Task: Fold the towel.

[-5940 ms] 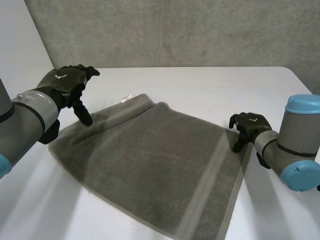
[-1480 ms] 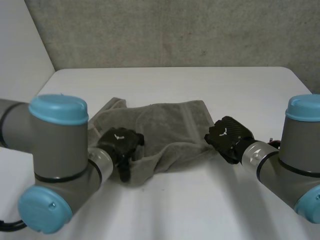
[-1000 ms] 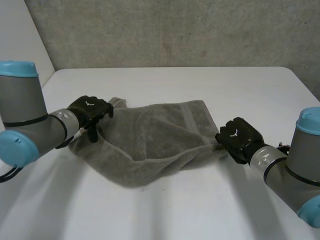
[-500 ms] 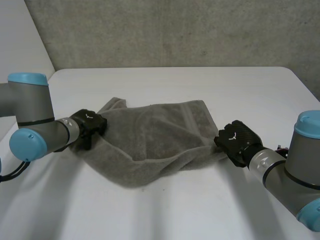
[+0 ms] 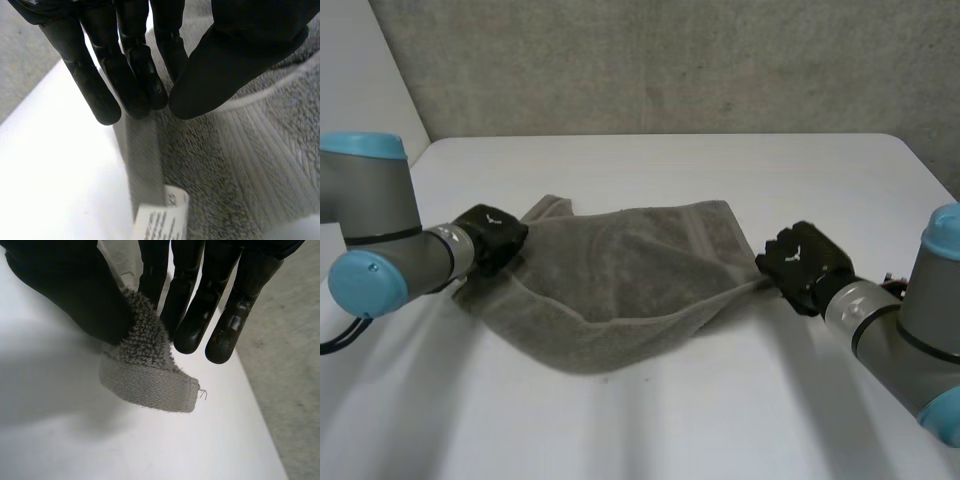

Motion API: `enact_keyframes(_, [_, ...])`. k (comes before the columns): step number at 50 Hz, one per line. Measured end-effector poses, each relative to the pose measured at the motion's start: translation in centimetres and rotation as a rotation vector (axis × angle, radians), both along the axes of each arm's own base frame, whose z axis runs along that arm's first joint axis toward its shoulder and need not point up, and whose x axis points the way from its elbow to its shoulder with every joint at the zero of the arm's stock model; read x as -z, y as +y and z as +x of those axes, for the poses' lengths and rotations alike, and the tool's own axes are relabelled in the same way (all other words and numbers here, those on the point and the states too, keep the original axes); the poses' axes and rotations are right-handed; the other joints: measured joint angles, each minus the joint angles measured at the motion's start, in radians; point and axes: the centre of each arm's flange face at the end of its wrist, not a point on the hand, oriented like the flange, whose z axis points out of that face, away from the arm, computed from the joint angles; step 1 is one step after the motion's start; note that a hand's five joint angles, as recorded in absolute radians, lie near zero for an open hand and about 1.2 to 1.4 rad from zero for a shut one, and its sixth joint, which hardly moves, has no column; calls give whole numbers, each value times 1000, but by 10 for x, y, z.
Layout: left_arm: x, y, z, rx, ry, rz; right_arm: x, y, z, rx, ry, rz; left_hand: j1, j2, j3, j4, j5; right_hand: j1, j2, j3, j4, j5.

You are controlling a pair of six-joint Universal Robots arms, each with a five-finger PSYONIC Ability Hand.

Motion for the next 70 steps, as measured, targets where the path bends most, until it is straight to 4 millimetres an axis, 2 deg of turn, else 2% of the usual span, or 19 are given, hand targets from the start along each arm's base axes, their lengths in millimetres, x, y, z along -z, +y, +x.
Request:
enact_keyframes(1, [-10, 2, 0, 0, 8, -18, -12, -3, 0, 6, -13, -32, 9, 13, 12, 11, 10, 0, 0, 0, 0, 0])
enact_keyframes(7, [-18, 5, 1, 0, 11, -31, -23, -7, -3, 19, -26, -61, 12, 10, 10, 17, 12, 0, 0, 0, 0, 0])
enact_keyframes(8, [-17, 6, 2, -2, 7, -27, -23, -7, -3, 21, -26, -63, -131, -181, -178, -160, -138, 0, 0, 0, 0, 0])
enact_keyframes(11, [-11, 8, 3, -3, 0, -9, -23, -7, -6, 29, -24, -58, -301, -341, -334, -335, -321, 0, 0, 0, 0, 0])
enact_keyframes(21, [15, 10, 4, -1, -15, 40, -8, -4, -6, 23, -4, -15, -446, -488, -486, -489, -474, 0, 0, 0, 0, 0])
enact_keyframes(30, [25, 2, 5, -23, -28, 8, -3, -2, -5, 18, 3, -1, -511, -555, -553, -556, -542, 0, 0, 0, 0, 0])
enact_keyframes(38, [30, 0, 7, -32, -66, -9, -1, -2, -5, 15, 5, 4, -520, -561, -560, -561, -547, 0, 0, 0, 0, 0])
enact_keyframes(41, [31, 1, 8, -27, -92, -14, 0, -2, -5, 15, 6, 6, -422, -428, -427, -435, -424, 0, 0, 0, 0, 0])
enact_keyframes(43, [31, 1, 9, -27, -96, -15, 0, -2, -5, 15, 7, 6, -422, -428, -427, -435, -424, 0, 0, 0, 0, 0])
enact_keyframes(46, [30, 2, 9, -27, -111, -17, 0, -2, -5, 16, 7, 6, -314, -139, -139, -138, -126, 0, 0, 0, 0, 0])
enact_keyframes(47, [30, 3, 9, -27, -112, -17, 0, -2, -5, 16, 7, 6, -434, -83, -89, -87, -74, 0, 0, 0, 0, 0])
enact_keyframes(48, [29, 3, 9, -27, -111, -19, 0, -2, -5, 17, 7, 5, -428, -69, -71, -69, -59, 0, 0, 0, 0, 0])
enact_keyframes(50, [24, 3, 8, -28, -107, -29, -1, -3, -5, 18, 6, 2, -8, -13, -14, -14, -2, 0, 0, 0, 0, 0])
enact_keyframes(54, [11, 6, 7, -28, -91, -54, -4, -4, -6, 24, 4, -6, 13, 15, 13, 14, 20, 0, 0, 0, 0, 0])
enact_keyframes(61, [-29, 20, 5, -36, -32, -118, -19, -10, -8, 38, -10, -40, 13, 22, 20, 23, 28, 0, 0, 0, 0, 0])
enact_keyframes(63, [-50, 27, 6, -43, -2, -154, -35, -11, -11, 50, -16, -56, 17, 22, 21, 23, 28, 0, 0, 0, 0, 0])
enact_keyframes(65, [-62, 32, 7, -48, 15, -176, -47, -12, -14, 59, -18, -63, 18, 22, 21, 24, 28, 0, 0, 0, 0, 0])
enact_keyframes(66, [-76, 36, 8, -54, 36, -204, -60, -12, -17, 70, -21, -67, 18, 22, 21, 24, 28, 0, 0, 0, 0, 0])
enact_keyframes(70, [-114, 49, 12, -72, 95, -285, -97, -10, -25, 97, -31, -67, 18, 22, 21, 24, 28, 0, 0, 0, 0, 0])
